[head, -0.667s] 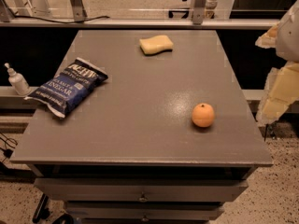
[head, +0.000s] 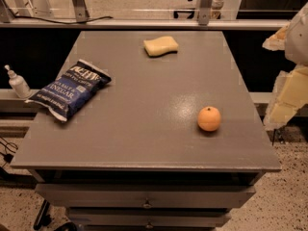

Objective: Move orange near sponge

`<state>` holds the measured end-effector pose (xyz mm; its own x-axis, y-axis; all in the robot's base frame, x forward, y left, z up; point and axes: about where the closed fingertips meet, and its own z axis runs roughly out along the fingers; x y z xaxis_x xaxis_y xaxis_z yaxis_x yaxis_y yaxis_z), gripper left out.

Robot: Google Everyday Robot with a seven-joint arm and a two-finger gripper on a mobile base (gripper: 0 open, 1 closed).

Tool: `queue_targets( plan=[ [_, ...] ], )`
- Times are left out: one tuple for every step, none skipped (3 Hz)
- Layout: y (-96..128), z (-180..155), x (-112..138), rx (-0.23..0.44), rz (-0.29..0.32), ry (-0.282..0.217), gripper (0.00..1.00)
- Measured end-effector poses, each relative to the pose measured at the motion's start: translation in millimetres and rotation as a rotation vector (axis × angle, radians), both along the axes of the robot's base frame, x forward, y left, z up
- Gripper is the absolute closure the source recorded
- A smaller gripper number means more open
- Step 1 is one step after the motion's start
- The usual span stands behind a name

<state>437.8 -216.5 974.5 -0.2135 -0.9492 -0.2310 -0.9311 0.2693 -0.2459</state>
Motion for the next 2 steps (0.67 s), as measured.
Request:
queue_targets(
  plan=[
    [4.7, -27.4, -5.4, 0.094, 0.009, 0.008, 0.0],
    [20.8, -64.3, -9.4, 0.226, 0.027, 0.003, 0.0]
  ],
)
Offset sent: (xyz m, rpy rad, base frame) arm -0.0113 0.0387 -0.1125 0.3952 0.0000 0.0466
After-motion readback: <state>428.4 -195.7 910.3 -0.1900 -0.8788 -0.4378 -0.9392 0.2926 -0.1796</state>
